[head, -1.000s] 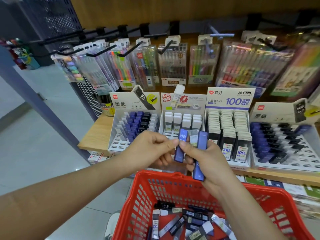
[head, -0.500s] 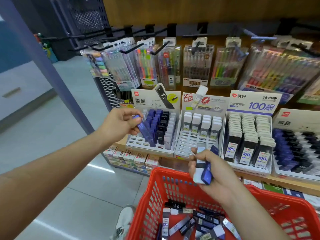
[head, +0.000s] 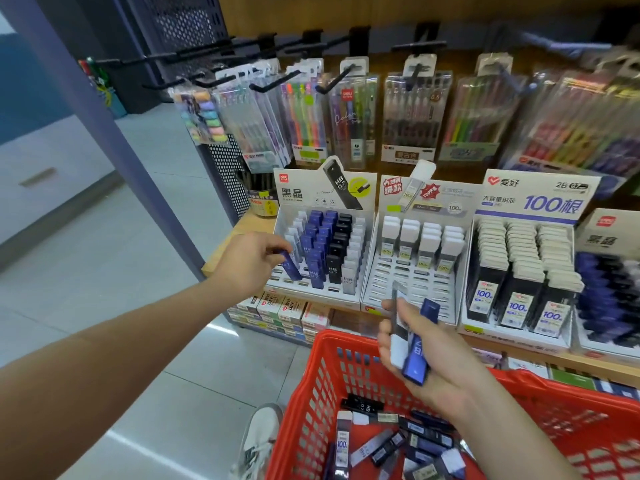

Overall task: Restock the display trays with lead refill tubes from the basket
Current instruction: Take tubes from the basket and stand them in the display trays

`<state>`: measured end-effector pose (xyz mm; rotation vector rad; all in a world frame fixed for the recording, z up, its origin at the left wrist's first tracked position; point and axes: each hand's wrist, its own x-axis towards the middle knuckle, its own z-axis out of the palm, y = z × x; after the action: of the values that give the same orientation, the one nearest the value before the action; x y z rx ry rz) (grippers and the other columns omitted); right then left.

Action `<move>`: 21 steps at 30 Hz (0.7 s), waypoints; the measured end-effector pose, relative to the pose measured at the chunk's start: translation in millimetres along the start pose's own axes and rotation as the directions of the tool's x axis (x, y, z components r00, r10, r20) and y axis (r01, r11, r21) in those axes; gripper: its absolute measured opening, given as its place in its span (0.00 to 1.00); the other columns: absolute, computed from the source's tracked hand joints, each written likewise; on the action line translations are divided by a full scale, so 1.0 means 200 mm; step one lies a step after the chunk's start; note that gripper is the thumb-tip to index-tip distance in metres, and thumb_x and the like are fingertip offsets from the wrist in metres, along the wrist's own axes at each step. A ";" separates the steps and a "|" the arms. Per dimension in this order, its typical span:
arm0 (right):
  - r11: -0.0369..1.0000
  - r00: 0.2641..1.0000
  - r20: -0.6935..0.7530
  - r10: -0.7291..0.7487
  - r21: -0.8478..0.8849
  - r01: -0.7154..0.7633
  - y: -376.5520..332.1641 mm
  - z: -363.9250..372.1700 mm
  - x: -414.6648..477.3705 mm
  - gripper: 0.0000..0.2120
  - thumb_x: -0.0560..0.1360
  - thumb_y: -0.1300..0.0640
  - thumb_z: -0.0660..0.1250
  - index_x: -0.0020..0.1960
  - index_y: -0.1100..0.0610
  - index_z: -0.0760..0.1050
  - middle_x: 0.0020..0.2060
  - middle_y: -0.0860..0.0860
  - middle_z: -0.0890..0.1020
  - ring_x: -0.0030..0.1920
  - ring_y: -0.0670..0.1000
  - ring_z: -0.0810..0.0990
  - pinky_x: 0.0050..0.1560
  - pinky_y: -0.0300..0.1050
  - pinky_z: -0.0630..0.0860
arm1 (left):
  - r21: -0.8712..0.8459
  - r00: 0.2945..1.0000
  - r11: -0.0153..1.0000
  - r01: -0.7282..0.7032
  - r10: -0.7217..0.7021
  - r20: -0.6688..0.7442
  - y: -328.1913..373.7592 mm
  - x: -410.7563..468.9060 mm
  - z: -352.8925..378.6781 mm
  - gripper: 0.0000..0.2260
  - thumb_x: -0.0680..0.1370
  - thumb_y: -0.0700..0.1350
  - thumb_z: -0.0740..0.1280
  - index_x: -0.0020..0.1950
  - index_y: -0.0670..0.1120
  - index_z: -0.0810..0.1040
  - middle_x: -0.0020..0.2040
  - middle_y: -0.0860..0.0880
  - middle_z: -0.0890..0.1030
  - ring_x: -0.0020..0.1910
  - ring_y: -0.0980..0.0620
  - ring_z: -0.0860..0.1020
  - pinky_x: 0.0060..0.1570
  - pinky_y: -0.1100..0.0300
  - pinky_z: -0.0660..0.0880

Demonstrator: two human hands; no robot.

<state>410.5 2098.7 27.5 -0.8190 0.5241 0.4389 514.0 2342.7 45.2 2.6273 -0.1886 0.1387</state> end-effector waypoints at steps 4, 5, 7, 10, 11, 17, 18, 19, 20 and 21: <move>1.000 1.000 0.015 -0.001 -0.029 0.001 0.00 -0.04 0.03 0.17 0.75 0.54 0.68 0.60 0.62 0.78 0.29 0.53 0.75 0.23 0.48 0.71 0.21 0.39 0.70 | 0.028 1.000 0.999 0.018 -0.018 0.000 0.02 0.03 0.01 0.08 0.77 0.38 0.67 0.53 0.46 0.83 0.47 0.47 0.82 0.45 0.47 0.79 0.45 0.62 0.74; 0.998 1.000 0.017 -0.007 -0.061 0.008 0.00 -0.04 0.03 0.15 0.74 0.56 0.70 0.58 0.63 0.78 0.28 0.53 0.74 0.22 0.47 0.70 0.20 0.39 0.69 | 0.022 1.000 1.000 0.014 -0.013 -0.028 0.04 0.03 0.00 0.07 0.77 0.38 0.66 0.52 0.46 0.82 0.45 0.47 0.82 0.44 0.47 0.78 0.42 0.66 0.73; 0.994 0.999 0.038 -0.023 -0.110 0.027 -0.02 -0.05 0.02 0.07 0.73 0.63 0.70 0.50 0.62 0.76 0.25 0.52 0.72 0.22 0.47 0.69 0.19 0.37 0.67 | -0.078 0.996 0.997 0.029 -0.035 -0.077 0.10 0.06 -0.03 0.07 0.78 0.36 0.64 0.49 0.44 0.81 0.41 0.48 0.79 0.39 0.51 0.75 0.36 0.74 0.68; 0.998 0.996 0.093 -0.015 -0.052 0.020 -0.06 -0.05 0.01 0.07 0.72 0.70 0.61 0.46 0.60 0.72 0.25 0.51 0.67 0.22 0.47 0.66 0.18 0.36 0.61 | -0.392 0.996 0.916 0.084 -0.083 0.020 0.22 0.08 -0.08 0.09 0.79 0.36 0.62 0.44 0.46 0.79 0.35 0.51 0.74 0.36 0.51 0.72 0.39 0.61 0.71; 1.000 0.993 0.117 -0.004 0.016 0.002 -0.07 -0.05 0.00 0.10 0.69 0.71 0.59 0.47 0.60 0.72 0.26 0.51 0.67 0.22 0.47 0.64 0.17 0.36 0.60 | -0.452 0.994 0.887 0.094 -0.062 0.085 0.28 0.08 -0.08 0.09 0.79 0.38 0.62 0.42 0.47 0.79 0.33 0.52 0.74 0.34 0.51 0.72 0.38 0.59 0.71; 0.951 0.935 0.355 0.014 0.284 -0.122 -0.12 -0.11 -0.03 0.35 0.53 0.72 0.66 0.61 0.64 0.75 0.44 0.59 0.80 0.25 0.48 0.69 0.16 0.35 0.64 | -0.420 0.844 0.896 0.146 0.109 0.525 0.63 -0.11 0.04 0.05 0.78 0.41 0.67 0.43 0.43 0.79 0.28 0.51 0.74 0.23 0.55 0.69 0.22 0.65 0.66; 0.953 0.913 0.409 0.018 0.269 -0.139 -0.13 -0.13 -0.04 0.37 0.50 0.73 0.69 0.60 0.65 0.76 0.43 0.58 0.79 0.26 0.48 0.70 0.15 0.36 0.65 | -0.403 0.820 0.906 0.128 0.132 0.556 0.67 -0.14 0.06 0.03 0.77 0.42 0.69 0.45 0.43 0.81 0.26 0.54 0.75 0.23 0.56 0.68 0.22 0.66 0.65; 0.960 0.893 0.449 0.021 0.239 -0.143 -0.14 -0.13 -0.05 0.36 0.47 0.73 0.72 0.56 0.65 0.78 0.41 0.58 0.78 0.26 0.49 0.71 0.15 0.36 0.65 | -0.400 0.799 0.909 0.122 0.149 0.582 0.70 -0.17 0.08 0.04 0.76 0.43 0.70 0.48 0.44 0.82 0.25 0.55 0.75 0.23 0.57 0.68 0.23 0.67 0.66; 0.970 0.880 0.474 0.023 0.202 -0.135 -0.15 -0.14 -0.06 0.33 0.46 0.72 0.73 0.52 0.65 0.79 0.38 0.58 0.76 0.26 0.49 0.71 0.15 0.36 0.65 | -0.404 0.782 0.907 0.121 0.164 0.602 0.73 -0.18 0.09 0.05 0.75 0.44 0.71 0.50 0.48 0.83 0.25 0.55 0.75 0.23 0.57 0.68 0.24 0.66 0.66; 0.980 0.874 0.485 0.026 0.159 -0.117 -0.16 -0.14 -0.07 0.31 0.45 0.71 0.73 0.50 0.65 0.80 0.36 0.58 0.75 0.25 0.50 0.71 0.15 0.35 0.64 | -0.409 0.765 0.905 0.119 0.179 0.619 0.75 -0.19 0.10 0.05 0.75 0.44 0.71 0.50 0.51 0.83 0.24 0.53 0.75 0.23 0.56 0.67 0.24 0.66 0.66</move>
<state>409.3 2055.5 38.0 -0.4839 0.1251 0.6316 453.2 2207.3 94.6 2.1211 -0.4412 -0.7408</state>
